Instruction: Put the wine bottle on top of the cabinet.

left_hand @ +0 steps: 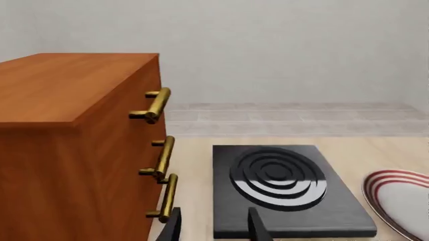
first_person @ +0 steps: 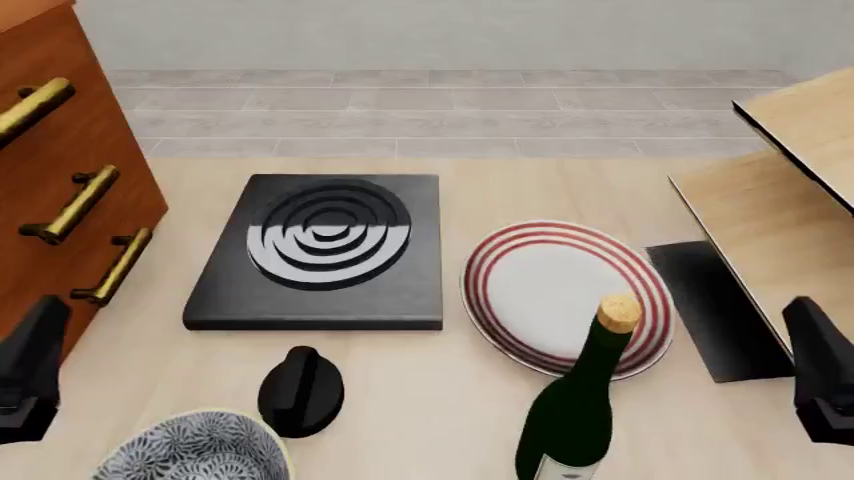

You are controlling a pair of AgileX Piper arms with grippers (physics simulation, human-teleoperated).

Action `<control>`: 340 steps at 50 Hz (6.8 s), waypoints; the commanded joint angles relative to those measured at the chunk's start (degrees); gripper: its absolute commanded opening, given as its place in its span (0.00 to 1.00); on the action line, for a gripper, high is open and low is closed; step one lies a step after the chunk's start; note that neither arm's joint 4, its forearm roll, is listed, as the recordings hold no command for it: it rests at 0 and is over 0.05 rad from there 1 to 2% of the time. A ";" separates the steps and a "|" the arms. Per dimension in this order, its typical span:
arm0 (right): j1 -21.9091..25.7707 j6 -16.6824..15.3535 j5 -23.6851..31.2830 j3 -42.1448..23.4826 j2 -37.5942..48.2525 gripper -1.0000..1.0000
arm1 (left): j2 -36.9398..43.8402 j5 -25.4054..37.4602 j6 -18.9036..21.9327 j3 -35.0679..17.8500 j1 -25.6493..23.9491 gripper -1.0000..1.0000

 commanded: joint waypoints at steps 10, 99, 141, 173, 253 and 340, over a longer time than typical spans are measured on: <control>-0.06 -0.22 -0.51 -0.33 0.01 1.00 | 2.08 -0.70 3.58 -0.08 -3.11 1.00; -0.08 -0.49 -0.93 -0.18 0.01 1.00 | 45.50 5.81 -0.88 -43.69 -55.04 1.00; -0.07 -0.51 -0.90 -0.25 0.00 1.00 | 61.97 -3.80 -1.80 -42.95 -66.57 1.00; -0.08 -0.42 -0.74 -0.30 0.00 1.00 | 67.46 -7.72 -3.53 -42.31 -68.17 1.00; -0.12 -0.35 -0.68 -0.29 0.02 1.00 | 78.20 -8.91 0.05 -48.78 -69.55 1.00; -0.10 -0.39 -0.70 -0.30 0.00 1.00 | 86.04 -8.47 -1.80 -53.56 -68.03 0.00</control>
